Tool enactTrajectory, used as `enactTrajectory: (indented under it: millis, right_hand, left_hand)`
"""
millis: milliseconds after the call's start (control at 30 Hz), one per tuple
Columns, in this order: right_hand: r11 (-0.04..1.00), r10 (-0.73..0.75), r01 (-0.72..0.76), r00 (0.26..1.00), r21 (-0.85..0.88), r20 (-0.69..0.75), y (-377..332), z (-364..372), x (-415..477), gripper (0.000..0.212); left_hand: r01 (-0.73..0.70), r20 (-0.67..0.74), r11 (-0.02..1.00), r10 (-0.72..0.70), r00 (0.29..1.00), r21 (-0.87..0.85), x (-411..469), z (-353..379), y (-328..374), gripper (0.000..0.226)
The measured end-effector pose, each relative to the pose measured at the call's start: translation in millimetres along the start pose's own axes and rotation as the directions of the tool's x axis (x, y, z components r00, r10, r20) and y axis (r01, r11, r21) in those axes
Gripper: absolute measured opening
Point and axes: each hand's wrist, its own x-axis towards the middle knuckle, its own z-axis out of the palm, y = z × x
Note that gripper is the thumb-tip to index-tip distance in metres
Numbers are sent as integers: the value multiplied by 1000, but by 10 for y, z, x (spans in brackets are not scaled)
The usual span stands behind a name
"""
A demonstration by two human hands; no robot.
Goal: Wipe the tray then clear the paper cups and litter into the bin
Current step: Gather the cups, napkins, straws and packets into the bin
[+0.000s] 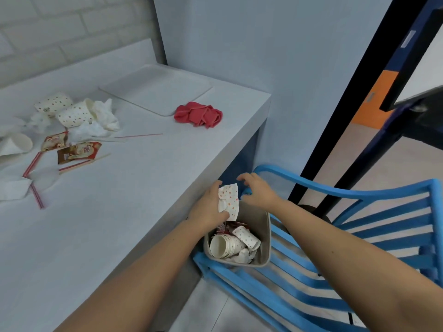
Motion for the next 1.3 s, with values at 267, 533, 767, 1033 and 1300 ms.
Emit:
enactTrajectory:
  millis: [267, 533, 767, 1033, 1300]
  right_hand:
    - [981, -120, 142, 979, -129, 164, -21, -62, 18, 28]
    - [909, -131, 125, 991, -397, 13, 131, 133, 1, 30]
    - [947, -137, 176, 978, -269, 157, 53, 353, -60, 40]
    - [943, -209, 228, 973, -242, 101, -250, 123, -1, 25]
    - [922, -358, 338, 930, -188, -83, -996, -112, 64, 29]
  left_hand:
    - [-74, 53, 997, 73, 996, 15, 93, 84, 2, 78]
    - [-39, -73, 993, 48, 996, 112, 53, 71, -99, 77]
    - [-99, -153, 992, 110, 982, 75, -35, -7, -93, 69]
    - [-192, -301, 981, 183, 936, 2, -157, -212, 56, 47]
    - [-220, -502, 975, 192, 843, 3, -293, -647, -28, 21]
